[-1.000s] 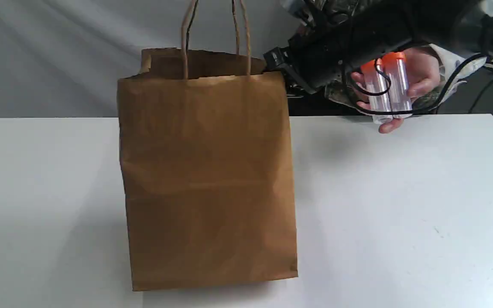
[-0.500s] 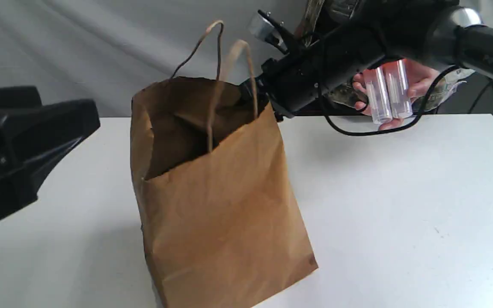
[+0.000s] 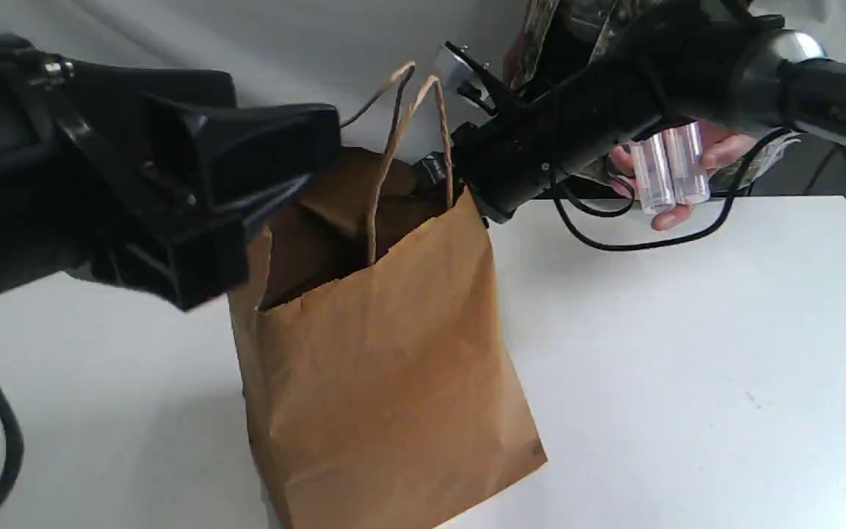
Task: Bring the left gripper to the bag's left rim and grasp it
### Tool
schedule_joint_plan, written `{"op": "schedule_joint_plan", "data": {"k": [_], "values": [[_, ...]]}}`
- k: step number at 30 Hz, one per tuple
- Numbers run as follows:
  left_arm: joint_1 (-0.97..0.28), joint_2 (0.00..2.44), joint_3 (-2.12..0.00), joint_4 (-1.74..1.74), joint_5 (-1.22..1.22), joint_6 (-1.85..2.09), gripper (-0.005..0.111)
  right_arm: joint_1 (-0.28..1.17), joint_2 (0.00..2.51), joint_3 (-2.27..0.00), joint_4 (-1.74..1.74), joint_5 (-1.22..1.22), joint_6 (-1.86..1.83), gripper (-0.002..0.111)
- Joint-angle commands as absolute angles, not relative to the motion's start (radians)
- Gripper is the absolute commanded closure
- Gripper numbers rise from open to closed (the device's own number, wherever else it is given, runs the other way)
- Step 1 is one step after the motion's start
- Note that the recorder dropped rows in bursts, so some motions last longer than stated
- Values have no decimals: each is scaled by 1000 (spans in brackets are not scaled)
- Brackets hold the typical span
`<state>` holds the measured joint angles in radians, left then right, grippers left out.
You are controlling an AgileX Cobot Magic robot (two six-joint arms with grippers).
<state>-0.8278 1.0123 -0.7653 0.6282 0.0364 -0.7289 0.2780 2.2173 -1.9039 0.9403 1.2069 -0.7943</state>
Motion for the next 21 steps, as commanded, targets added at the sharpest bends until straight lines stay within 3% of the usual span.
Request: {"op": "schedule_joint_plan", "data": {"k": [1, 14, 21], "values": [[-899, 1017, -773, 643, 89, -678, 41, 280, 2200, -1894, 908, 1210, -804, 108], [-911, 1211, -905, 766, 94, -644, 41, 282, 2171, -1894, 906, 1221, -785, 108], [-911, 1309, -1041, 742, 326, -649, 44, 282, 2148, -1894, 899, 1221, -785, 108]]}}
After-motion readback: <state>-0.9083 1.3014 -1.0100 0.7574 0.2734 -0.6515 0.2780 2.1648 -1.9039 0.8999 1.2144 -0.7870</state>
